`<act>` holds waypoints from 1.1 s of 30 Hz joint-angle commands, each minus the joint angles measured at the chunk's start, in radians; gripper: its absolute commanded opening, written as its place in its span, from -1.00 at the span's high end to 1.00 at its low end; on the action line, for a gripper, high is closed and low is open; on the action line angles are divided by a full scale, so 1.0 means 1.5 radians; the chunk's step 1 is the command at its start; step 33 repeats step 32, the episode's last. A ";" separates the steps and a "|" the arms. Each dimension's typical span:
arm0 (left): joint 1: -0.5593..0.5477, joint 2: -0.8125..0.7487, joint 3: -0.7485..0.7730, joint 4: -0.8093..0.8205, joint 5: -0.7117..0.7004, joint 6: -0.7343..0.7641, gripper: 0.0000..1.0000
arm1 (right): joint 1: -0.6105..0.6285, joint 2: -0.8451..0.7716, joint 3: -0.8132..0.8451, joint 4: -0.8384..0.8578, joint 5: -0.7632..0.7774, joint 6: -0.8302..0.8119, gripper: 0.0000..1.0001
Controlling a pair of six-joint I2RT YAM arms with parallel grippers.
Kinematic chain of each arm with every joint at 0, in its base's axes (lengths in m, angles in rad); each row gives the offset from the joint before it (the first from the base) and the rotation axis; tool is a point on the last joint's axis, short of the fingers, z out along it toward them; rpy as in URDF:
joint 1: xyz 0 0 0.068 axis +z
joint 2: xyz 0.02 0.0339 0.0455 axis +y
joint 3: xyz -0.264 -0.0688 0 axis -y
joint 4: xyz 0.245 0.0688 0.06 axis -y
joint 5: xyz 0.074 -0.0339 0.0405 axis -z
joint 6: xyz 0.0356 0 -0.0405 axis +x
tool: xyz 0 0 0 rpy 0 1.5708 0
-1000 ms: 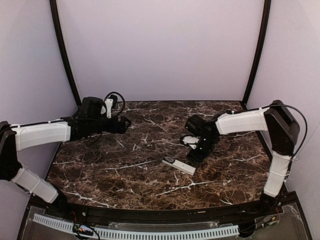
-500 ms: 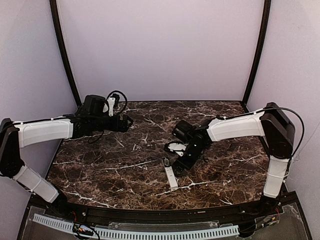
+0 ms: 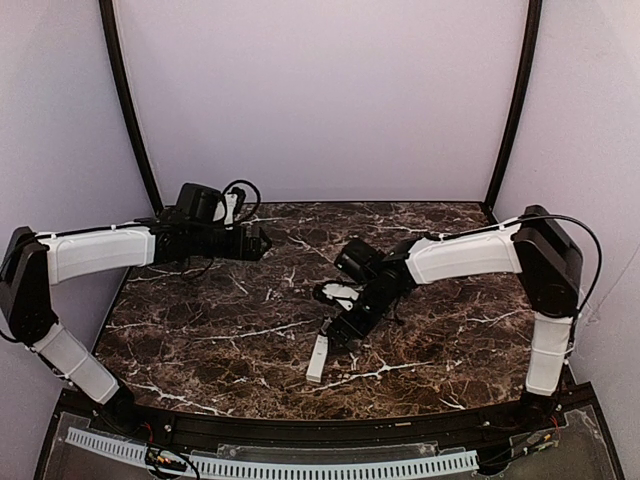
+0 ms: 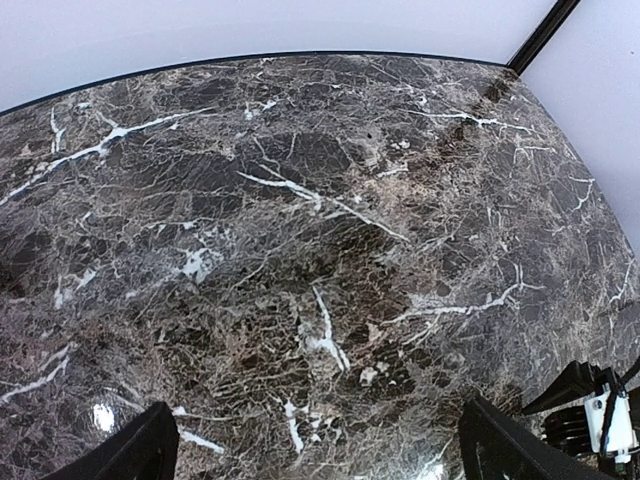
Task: Load the batteries into the remote control
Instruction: Move the remote control to the center of the board, then reset both arms
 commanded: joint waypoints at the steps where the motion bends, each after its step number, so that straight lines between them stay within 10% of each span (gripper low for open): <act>1: 0.003 0.029 0.064 -0.090 0.018 0.003 -0.97 | -0.036 -0.084 -0.046 0.039 -0.041 0.006 -0.97; 15: 0.005 -0.003 -0.009 -0.088 -0.065 -0.007 -0.97 | -0.215 -0.250 -0.239 0.337 -0.164 0.102 -0.97; 33: 0.005 -0.033 -0.169 0.064 -0.028 -0.037 -0.97 | -0.227 -0.242 -0.433 0.647 -0.235 0.193 -0.97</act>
